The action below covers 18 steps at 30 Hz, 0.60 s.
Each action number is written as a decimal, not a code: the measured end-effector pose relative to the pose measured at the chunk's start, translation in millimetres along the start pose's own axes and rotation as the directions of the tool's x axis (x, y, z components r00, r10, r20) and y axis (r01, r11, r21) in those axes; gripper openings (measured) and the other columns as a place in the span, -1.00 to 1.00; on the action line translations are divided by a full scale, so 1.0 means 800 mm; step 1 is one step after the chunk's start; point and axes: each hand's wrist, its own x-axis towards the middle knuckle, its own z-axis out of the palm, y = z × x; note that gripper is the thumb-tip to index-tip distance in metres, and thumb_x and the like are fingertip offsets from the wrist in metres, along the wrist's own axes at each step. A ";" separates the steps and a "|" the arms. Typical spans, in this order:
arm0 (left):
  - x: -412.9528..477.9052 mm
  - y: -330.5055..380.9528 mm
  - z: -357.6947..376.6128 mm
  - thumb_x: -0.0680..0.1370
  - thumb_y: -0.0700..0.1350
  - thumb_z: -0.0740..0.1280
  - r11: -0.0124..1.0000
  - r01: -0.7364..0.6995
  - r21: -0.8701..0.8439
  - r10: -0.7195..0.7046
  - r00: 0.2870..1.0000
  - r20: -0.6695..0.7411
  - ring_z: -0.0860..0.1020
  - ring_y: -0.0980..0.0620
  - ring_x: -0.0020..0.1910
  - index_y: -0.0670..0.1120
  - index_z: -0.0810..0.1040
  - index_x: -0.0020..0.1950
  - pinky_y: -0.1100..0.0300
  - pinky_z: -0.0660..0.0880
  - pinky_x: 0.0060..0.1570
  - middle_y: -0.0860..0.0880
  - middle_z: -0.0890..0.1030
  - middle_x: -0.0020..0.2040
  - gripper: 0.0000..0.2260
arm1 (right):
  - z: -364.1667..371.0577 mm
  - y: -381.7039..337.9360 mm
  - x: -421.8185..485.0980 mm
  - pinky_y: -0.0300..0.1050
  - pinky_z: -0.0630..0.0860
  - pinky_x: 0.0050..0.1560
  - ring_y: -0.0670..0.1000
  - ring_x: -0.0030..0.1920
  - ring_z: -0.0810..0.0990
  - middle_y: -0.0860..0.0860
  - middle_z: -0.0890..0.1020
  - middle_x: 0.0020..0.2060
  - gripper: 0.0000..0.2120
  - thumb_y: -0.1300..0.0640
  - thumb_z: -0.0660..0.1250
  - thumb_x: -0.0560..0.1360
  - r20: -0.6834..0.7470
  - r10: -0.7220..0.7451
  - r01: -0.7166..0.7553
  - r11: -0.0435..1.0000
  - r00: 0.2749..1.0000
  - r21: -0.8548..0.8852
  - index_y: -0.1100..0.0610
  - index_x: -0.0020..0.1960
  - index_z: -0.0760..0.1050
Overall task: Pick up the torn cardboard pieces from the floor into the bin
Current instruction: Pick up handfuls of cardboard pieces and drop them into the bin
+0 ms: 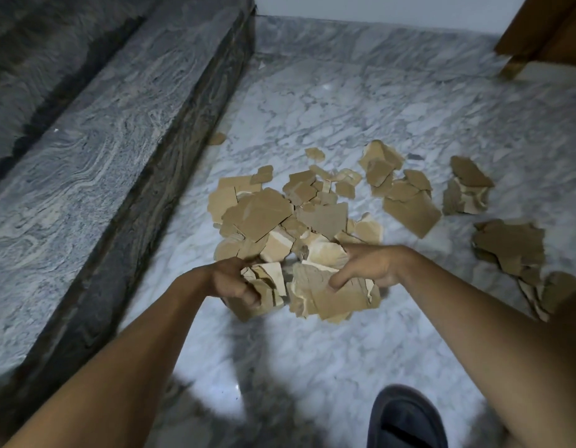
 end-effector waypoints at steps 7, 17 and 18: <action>-0.020 -0.006 0.016 0.24 -0.18 0.46 0.923 -0.114 -0.367 0.108 0.994 -0.036 0.64 0.05 -0.05 -0.02 0.66 -0.02 0.13 0.56 -0.02 0.05 0.69 -0.10 -0.68 | 0.023 -0.030 0.002 -0.12 0.66 -0.11 -0.01 -0.16 0.73 0.04 0.73 -0.22 -0.61 0.45 0.22 0.54 0.313 -0.109 -0.014 0.930 0.944 0.367 0.11 -0.19 0.73; -0.037 -0.057 0.007 0.32 -0.12 0.56 0.949 -0.056 -0.309 0.002 0.985 -0.173 0.65 0.08 -0.12 0.07 0.69 -0.09 0.17 0.60 -0.12 0.13 0.70 -0.17 -0.79 | 0.048 -0.049 0.023 0.23 0.47 0.33 0.25 0.23 0.59 0.25 0.62 0.18 -0.42 0.30 0.52 0.29 0.351 -0.045 -0.044 0.970 0.935 0.241 0.27 0.31 0.52; -0.041 -0.066 0.001 0.28 -0.05 0.57 0.954 -0.031 -0.298 -0.033 0.978 -0.206 0.67 0.02 -0.12 0.05 0.70 -0.09 0.08 0.64 -0.13 0.07 0.71 -0.15 -0.77 | 0.050 -0.052 0.025 0.25 0.44 0.36 0.25 0.28 0.56 0.24 0.61 0.23 -0.35 0.27 0.56 0.25 0.298 -0.011 -0.046 0.982 0.954 0.182 0.25 0.33 0.50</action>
